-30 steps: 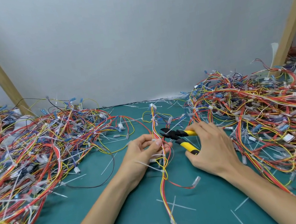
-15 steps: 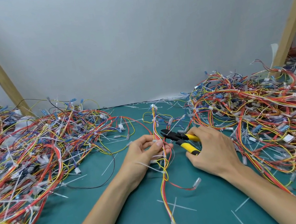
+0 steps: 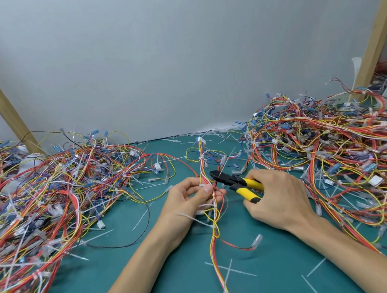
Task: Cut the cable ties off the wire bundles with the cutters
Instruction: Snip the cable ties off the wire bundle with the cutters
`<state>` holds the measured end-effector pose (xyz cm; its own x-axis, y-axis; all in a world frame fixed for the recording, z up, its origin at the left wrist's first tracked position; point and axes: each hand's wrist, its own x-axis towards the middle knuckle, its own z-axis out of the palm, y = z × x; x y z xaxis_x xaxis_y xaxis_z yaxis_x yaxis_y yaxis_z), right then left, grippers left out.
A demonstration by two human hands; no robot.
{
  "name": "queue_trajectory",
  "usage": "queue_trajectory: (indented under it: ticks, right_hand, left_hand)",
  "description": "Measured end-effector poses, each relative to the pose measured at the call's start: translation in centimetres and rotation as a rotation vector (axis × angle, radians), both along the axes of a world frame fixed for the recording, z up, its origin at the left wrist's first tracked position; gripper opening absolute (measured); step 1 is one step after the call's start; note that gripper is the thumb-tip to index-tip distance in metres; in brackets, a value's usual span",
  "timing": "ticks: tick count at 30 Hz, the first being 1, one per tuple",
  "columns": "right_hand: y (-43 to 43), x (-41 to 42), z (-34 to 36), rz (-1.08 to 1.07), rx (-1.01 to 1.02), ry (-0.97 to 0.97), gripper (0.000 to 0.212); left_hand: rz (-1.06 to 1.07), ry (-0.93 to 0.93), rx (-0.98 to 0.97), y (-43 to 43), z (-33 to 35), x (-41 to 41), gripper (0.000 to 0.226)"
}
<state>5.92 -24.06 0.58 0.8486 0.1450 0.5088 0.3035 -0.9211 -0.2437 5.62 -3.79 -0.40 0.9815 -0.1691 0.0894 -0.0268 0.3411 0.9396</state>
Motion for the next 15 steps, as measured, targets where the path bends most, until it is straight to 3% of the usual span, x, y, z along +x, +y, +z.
queue_trajectory:
  ticks: [15]
  right_hand:
    - [0.02, 0.06, -0.15, -0.004, 0.012, -0.011, 0.022]
  left_hand:
    - [-0.004, 0.001, -0.002, 0.00, -0.07, 0.03, 0.020]
